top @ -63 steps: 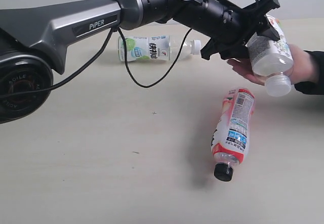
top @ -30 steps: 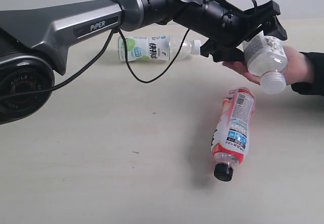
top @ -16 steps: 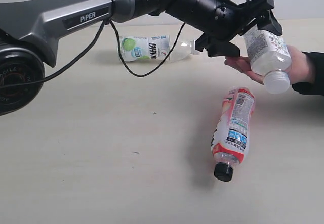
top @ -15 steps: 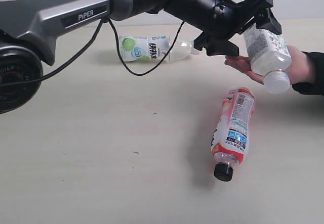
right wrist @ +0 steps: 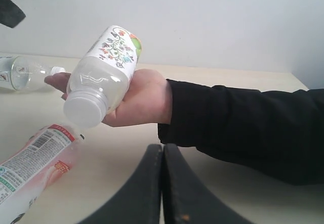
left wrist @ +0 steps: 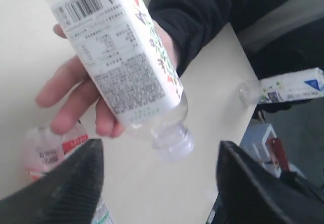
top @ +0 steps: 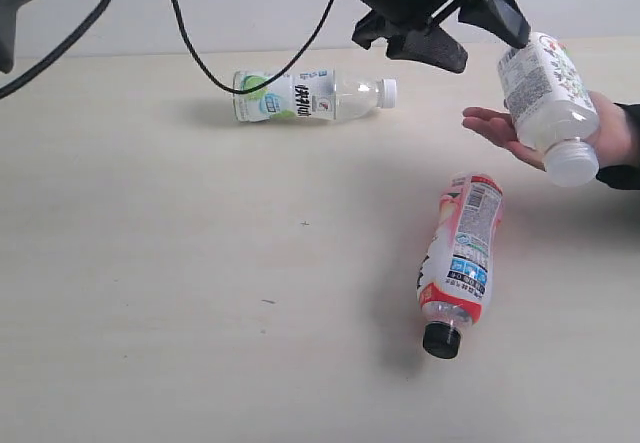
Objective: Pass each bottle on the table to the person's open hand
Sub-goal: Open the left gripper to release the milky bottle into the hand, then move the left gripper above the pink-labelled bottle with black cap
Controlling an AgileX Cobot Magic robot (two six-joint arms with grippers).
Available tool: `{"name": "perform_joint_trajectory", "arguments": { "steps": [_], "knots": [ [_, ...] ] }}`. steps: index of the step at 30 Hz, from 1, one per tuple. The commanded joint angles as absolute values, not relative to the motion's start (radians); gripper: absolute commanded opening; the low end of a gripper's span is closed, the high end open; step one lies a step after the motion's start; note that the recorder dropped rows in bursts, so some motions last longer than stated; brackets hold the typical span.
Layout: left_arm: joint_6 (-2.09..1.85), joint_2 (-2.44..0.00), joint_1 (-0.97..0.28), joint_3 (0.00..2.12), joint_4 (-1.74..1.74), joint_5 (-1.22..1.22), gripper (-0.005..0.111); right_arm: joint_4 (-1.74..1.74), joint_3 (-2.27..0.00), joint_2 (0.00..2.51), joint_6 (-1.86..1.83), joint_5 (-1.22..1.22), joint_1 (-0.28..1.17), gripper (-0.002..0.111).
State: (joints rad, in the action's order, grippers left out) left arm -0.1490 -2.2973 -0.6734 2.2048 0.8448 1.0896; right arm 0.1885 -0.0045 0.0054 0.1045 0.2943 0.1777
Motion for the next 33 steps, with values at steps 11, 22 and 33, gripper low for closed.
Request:
{"name": "perform_joint_trajectory", "arguments": {
  "steps": [11, 22, 33],
  "knots": [
    [-0.137, -2.132, -0.744, 2.197, 0.228, 1.221, 0.0, 0.19, 0.0, 0.0, 0.102, 0.287, 0.175, 0.0],
    [-0.178, -1.975, -0.819, 1.798, 0.196, 1.008, 0.0, 0.19, 0.0, 0.0, 0.102, 0.287, 0.175, 0.0],
    [-0.311, -1.845, -0.815, 1.42, 0.391, 0.597, 0.0, 0.19, 0.0, 0.0, 0.102, 0.287, 0.175, 0.0]
  ]
}}
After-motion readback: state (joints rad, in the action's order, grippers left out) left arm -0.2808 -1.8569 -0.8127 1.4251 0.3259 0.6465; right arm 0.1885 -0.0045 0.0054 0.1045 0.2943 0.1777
